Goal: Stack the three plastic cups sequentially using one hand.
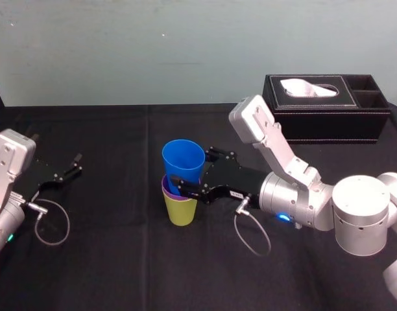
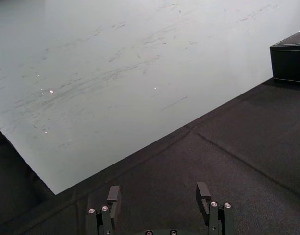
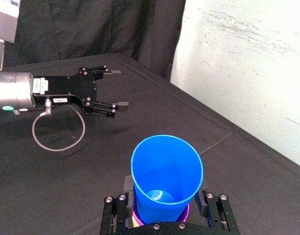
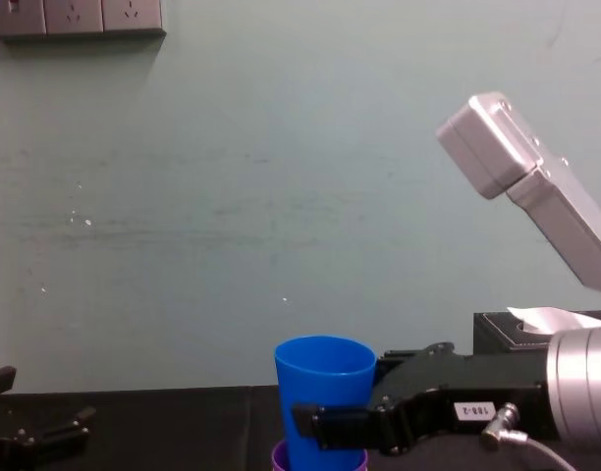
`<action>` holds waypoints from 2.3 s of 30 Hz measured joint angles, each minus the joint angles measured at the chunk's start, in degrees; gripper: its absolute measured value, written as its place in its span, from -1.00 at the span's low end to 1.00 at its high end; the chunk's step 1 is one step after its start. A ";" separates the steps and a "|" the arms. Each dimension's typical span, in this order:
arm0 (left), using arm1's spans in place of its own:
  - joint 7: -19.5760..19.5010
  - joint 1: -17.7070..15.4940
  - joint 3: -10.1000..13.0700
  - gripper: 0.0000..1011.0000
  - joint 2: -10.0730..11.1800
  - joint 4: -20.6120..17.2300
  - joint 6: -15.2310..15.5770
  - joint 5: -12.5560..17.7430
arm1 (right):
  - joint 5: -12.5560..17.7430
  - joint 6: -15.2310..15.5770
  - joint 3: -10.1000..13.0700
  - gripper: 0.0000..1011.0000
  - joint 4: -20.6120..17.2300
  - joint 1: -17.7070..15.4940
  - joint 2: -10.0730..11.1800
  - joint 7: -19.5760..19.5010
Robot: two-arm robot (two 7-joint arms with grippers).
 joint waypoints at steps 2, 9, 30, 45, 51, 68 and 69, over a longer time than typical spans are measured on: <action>0.00 0.00 0.00 1.00 0.00 0.00 0.00 0.00 | 0.02 -0.07 0.01 0.44 0.53 -0.02 -0.17 0.09; 0.00 0.00 0.00 1.00 0.00 0.00 0.00 0.00 | 0.54 -0.32 0.09 0.44 1.67 -0.04 -0.62 0.52; 0.00 0.00 0.00 1.00 0.00 0.00 0.00 0.00 | 1.30 -0.67 0.09 0.44 2.19 -0.06 -0.86 0.77; 0.00 0.00 0.00 1.00 0.00 0.00 0.00 0.00 | 1.30 -0.66 0.09 0.96 2.18 -0.06 -0.86 0.76; 0.00 0.00 0.00 1.00 0.00 0.00 0.00 0.00 | 1.30 -0.66 0.09 0.98 2.18 -0.06 -0.86 0.77; 0.00 0.00 0.00 1.00 0.00 0.00 0.00 0.00 | 1.94 -1.39 2.35 0.98 -0.58 -1.88 -0.28 -1.32; 0.00 0.00 0.00 1.00 0.00 0.00 0.00 0.00 | 2.06 -1.53 2.78 0.98 -1.07 -2.19 -0.17 -1.73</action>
